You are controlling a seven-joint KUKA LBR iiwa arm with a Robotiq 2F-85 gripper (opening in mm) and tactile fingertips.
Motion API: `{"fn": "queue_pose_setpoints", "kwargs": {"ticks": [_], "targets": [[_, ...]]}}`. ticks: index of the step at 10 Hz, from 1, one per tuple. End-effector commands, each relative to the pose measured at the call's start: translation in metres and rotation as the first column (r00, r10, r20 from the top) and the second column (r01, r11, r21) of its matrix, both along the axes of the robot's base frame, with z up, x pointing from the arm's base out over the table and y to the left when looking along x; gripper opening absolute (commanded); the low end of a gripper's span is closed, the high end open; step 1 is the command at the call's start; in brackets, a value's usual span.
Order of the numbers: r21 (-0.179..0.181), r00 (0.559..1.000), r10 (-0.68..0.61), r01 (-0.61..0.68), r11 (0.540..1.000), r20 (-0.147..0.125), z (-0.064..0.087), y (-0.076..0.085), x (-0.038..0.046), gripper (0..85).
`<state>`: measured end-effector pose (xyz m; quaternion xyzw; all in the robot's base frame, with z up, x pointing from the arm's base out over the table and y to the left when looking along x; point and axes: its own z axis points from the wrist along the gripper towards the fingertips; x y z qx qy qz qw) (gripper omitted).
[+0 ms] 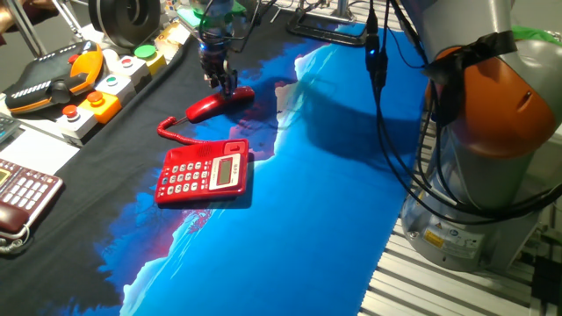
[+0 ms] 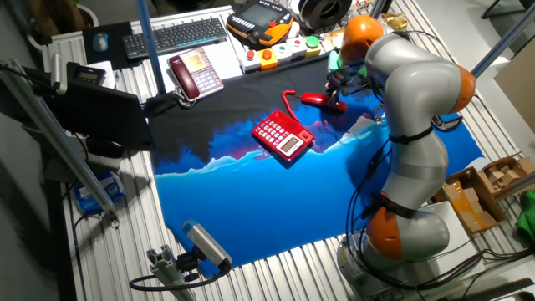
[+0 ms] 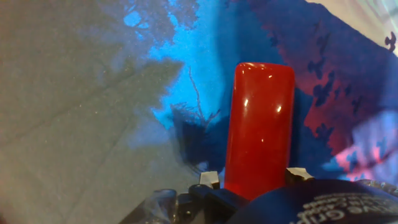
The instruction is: Place the handset of the telephone on the corresponding phone cradle
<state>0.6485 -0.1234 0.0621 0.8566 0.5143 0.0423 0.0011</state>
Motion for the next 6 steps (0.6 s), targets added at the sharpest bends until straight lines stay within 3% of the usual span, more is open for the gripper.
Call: {"fn": "queue_pose_setpoints", "kwargs": {"ticks": [1, 3, 6], "targets": [[0.005, 1.0, -0.022, 0.022, 1.0, -0.001, -0.0026, 0.0, 0.0011, 57.3], [0.019, 0.999, -0.038, 0.038, 0.999, -0.016, -0.0066, 0.0003, 0.0004, 57.7], [0.016, 0.999, -0.04, 0.04, 0.999, -0.017, -0.0094, 0.0, 0.0012, 57.3]]}}
